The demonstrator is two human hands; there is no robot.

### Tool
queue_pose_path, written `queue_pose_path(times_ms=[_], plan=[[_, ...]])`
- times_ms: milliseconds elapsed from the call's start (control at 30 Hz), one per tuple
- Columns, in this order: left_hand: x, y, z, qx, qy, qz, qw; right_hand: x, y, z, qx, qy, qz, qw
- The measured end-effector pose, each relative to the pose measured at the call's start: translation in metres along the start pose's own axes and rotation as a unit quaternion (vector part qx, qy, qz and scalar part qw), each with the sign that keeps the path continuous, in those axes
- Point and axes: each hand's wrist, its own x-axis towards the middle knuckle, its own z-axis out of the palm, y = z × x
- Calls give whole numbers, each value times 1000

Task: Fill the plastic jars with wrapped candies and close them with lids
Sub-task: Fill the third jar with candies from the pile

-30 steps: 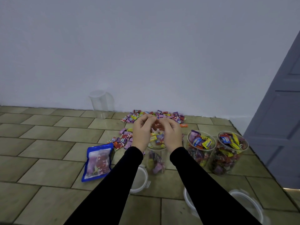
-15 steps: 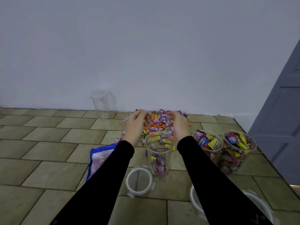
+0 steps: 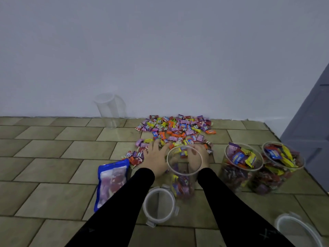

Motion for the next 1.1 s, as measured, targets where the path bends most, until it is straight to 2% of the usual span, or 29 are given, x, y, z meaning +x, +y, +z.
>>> queue_pose_path(times_ms=[67, 167, 267, 433, 600, 767, 900, 1100], plan=[[5, -1, 7, 30, -33, 5, 999, 4, 8, 5, -127, 9, -54, 990], [12, -3, 15, 68, -56, 25, 996, 3, 13, 10, -197, 53, -120, 972], [20, -5, 23, 80, -56, 33, 995, 6, 19, 16, -281, 58, -125, 950], [42, -4, 30, 96, -36, 34, 994, 17, 20, 18, -407, 20, -120, 905], [61, -2, 36, 128, -1, 36, 991, 36, 17, 19, -425, -49, -65, 902], [75, 0, 43, 137, 12, 41, 990, 49, 18, 18, -395, -70, -46, 915], [82, 4, 40, 113, 28, 45, 992, 52, 13, 20, -407, -18, -82, 909], [91, 2, 45, 90, 48, 45, 994, 53, 14, 25, -323, 56, -105, 939]])
